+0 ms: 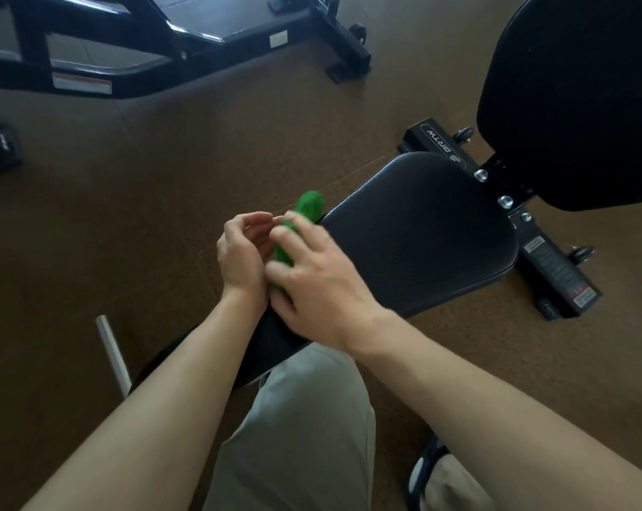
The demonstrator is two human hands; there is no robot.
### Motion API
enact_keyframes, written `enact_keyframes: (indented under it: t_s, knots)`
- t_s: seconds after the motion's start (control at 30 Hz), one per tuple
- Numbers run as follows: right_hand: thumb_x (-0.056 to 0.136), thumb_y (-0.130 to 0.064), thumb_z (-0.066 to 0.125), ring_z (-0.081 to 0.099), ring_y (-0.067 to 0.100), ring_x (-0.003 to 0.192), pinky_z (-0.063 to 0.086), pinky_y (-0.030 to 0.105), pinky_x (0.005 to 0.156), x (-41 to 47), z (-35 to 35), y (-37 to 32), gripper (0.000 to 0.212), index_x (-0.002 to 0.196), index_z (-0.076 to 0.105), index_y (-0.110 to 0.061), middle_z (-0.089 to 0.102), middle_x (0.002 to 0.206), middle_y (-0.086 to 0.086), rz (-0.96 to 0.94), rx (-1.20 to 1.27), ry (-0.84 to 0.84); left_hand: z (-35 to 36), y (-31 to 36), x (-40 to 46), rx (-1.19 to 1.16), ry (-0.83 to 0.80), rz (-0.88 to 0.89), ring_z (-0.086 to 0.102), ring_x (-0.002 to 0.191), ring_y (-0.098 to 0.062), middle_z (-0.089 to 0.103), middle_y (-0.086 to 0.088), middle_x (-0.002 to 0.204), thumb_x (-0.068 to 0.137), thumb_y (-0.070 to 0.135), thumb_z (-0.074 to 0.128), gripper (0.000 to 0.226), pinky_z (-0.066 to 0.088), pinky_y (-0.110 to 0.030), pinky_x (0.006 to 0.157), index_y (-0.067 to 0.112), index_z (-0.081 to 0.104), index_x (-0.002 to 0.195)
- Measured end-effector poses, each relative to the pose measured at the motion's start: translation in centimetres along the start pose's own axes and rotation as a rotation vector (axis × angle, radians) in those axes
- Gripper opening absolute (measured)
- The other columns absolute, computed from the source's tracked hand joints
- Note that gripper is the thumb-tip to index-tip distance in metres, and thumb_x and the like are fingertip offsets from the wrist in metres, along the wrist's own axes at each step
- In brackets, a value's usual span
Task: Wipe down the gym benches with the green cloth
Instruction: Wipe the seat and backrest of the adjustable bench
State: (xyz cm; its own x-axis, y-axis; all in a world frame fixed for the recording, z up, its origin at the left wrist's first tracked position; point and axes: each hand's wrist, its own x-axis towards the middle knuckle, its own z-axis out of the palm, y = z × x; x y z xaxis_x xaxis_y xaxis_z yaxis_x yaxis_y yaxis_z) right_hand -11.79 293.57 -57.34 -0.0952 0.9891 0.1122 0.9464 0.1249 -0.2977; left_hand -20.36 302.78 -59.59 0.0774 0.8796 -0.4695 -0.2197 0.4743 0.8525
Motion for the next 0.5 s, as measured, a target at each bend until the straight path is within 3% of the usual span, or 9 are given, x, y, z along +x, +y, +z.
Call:
enact_keyframes:
  t_s: [0.13,0.2,0.27,0.37,0.43,0.5]
  knots:
    - [0.084,-0.018,0.064,0.034,0.043,0.148,0.032,0.056,0.116,-3.6,-0.3,-0.5,0.018,0.095,0.075,-0.009,0.056,0.14,0.017,-0.16,-0.076,-0.02,-0.3,-0.1,-0.1,0.022,-0.051,-0.021,0.075,0.08,-0.018,0.078,-0.006,0.081,0.102,0.021,0.037,0.039,0.058,-0.028,0.072,0.002,0.07,0.099]
    - [0.093,-0.01,0.058,0.034,0.042,0.149,0.033,0.055,0.117,-5.9,-0.1,-0.2,0.015,0.092,0.072,-0.01,0.057,0.142,0.016,-0.165,-0.098,0.031,-0.2,-0.4,-0.2,0.087,-0.072,0.02,0.076,0.086,-0.022,0.079,-0.01,0.086,0.101,0.019,0.036,0.038,0.058,-0.03,0.076,0.003,0.071,0.097]
    - [0.104,-0.009,0.049,0.036,0.042,0.149,0.036,0.054,0.117,-8.6,0.2,0.2,0.025,0.094,0.072,-0.01,0.058,0.144,0.016,-0.166,-0.122,0.085,0.0,-0.7,-0.3,0.129,-0.075,0.075,0.077,0.091,-0.028,0.079,-0.017,0.091,0.1,0.015,0.036,0.037,0.059,-0.031,0.077,0.003,0.07,0.094]
    - [0.108,-0.013,0.052,0.039,0.042,0.147,0.038,0.053,0.117,-11.1,0.1,1.2,0.023,0.115,0.074,-0.013,0.057,0.147,0.015,-0.191,-0.177,0.129,0.4,-1.3,-0.5,0.194,-0.061,0.155,0.077,0.087,-0.028,0.078,-0.019,0.09,0.099,0.011,0.036,0.037,0.058,-0.028,0.071,0.002,0.07,0.09]
    - [0.107,-0.02,0.054,0.034,0.04,0.15,0.035,0.053,0.12,-10.3,-0.5,2.1,0.029,0.133,0.067,-0.017,0.052,0.152,0.016,-0.208,-0.19,0.064,0.6,-1.5,-0.4,0.198,-0.046,0.176,0.077,0.085,-0.029,0.078,-0.018,0.087,0.098,0.012,0.036,0.037,0.058,-0.029,0.069,0.003,0.07,0.088]
    - [0.105,-0.031,0.055,0.029,0.038,0.153,0.031,0.052,0.122,-7.9,-1.0,2.5,0.036,0.138,0.063,-0.018,0.048,0.154,0.016,-0.186,-0.142,0.007,0.5,-1.6,0.0,0.16,-0.026,0.173,0.077,0.086,-0.031,0.078,-0.018,0.088,0.098,0.013,0.036,0.037,0.059,-0.033,0.072,0.004,0.07,0.088]
